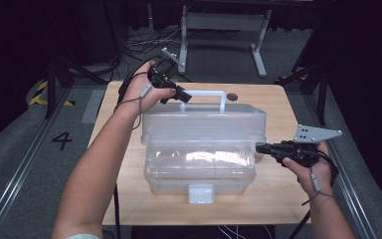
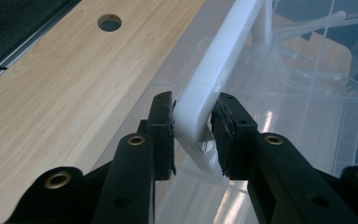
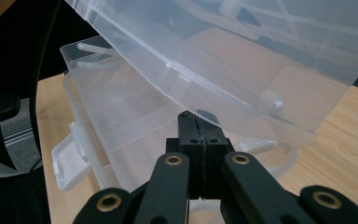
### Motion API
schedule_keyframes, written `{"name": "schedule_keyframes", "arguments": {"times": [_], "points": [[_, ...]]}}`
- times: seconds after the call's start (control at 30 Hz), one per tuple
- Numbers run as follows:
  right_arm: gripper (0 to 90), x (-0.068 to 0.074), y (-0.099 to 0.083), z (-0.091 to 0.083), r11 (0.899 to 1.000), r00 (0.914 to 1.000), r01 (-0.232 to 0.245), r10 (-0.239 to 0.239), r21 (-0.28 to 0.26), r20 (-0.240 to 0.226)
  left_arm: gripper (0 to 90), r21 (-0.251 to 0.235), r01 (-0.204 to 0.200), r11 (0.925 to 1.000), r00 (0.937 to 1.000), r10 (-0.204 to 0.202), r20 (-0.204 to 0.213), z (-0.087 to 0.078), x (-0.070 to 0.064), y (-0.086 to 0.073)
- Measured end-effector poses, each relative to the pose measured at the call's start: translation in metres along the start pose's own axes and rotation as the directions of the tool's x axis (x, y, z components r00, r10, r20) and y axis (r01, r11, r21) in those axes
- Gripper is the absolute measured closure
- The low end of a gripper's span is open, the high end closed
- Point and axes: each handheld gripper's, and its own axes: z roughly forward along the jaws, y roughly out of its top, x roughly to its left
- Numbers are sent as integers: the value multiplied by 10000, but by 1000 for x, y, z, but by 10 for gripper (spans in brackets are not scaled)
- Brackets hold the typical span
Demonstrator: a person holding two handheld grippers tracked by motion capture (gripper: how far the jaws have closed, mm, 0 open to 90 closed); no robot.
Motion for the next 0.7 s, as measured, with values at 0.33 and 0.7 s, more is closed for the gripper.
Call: {"name": "schedule_keyframes", "arguments": {"times": [0.33, 0.7], "points": [[900, -1, 2, 2, 9999, 9999, 145, -145, 21, 88, 498, -1441, -70, 9895, 9977, -28, -676, -30, -9, -8], [900, -5, 7, 6, 9996, 9997, 217, -215, -182, 114, 543, -2173, -142, 9760, 9941, -95, -1077, -71, -28, -37]]}}
